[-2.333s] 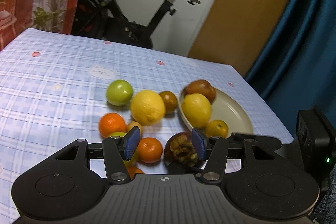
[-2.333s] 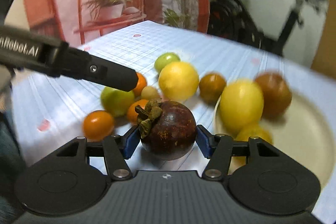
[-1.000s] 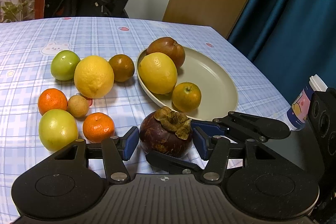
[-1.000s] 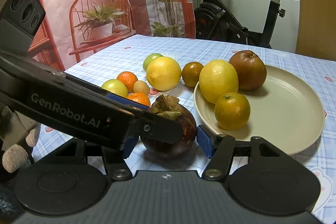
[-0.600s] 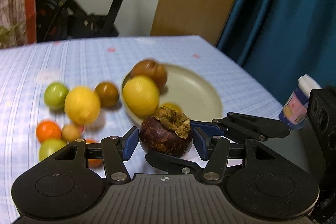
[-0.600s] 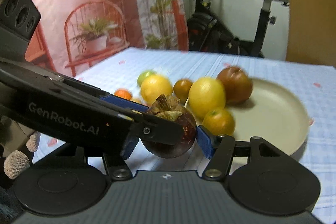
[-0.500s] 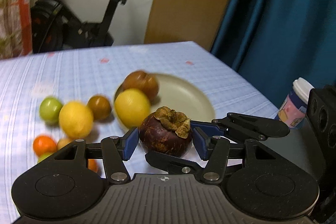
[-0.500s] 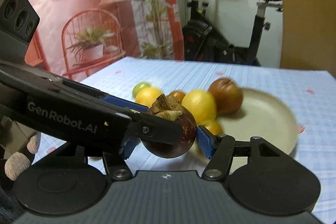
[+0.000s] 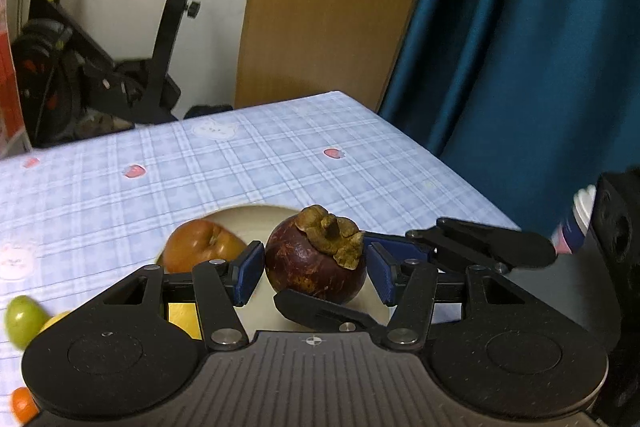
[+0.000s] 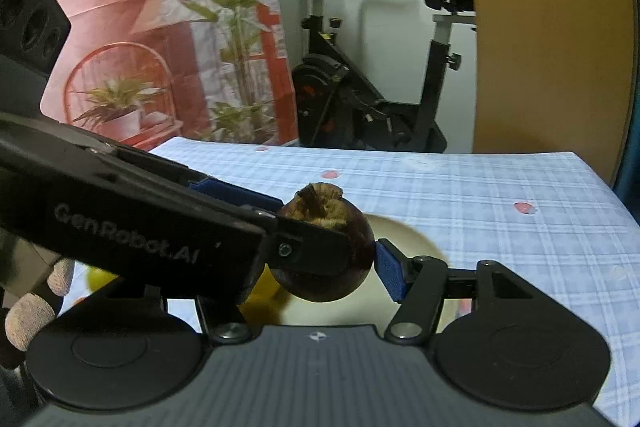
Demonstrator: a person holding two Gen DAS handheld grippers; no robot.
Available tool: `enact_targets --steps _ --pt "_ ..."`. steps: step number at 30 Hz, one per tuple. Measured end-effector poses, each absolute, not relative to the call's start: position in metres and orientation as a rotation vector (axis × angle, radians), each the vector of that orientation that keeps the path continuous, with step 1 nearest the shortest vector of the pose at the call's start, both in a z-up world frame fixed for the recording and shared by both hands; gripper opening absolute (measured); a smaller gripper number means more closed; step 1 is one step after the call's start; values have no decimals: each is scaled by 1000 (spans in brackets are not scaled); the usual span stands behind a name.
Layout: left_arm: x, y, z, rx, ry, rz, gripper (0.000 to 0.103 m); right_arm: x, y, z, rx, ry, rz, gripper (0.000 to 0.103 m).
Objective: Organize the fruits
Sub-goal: 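Carry the mangosteen with the left tool onto the plate and release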
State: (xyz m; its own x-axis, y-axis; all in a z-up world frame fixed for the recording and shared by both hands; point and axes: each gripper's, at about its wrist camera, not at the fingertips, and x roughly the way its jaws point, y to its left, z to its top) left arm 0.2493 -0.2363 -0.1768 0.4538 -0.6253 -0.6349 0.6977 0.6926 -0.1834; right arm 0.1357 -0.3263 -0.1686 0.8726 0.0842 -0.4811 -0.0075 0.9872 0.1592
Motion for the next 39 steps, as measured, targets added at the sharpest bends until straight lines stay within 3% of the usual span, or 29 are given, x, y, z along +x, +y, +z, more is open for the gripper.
enact_targets --steps 20,36,39 --pt "307 -280 -212 215 795 -757 59 191 -360 -212 145 569 -10 62" --pt "304 -267 -204 186 774 -744 60 203 -353 -214 103 603 -42 63" --pt "296 -260 -199 166 758 -748 60 198 -351 -210 102 606 -54 67"
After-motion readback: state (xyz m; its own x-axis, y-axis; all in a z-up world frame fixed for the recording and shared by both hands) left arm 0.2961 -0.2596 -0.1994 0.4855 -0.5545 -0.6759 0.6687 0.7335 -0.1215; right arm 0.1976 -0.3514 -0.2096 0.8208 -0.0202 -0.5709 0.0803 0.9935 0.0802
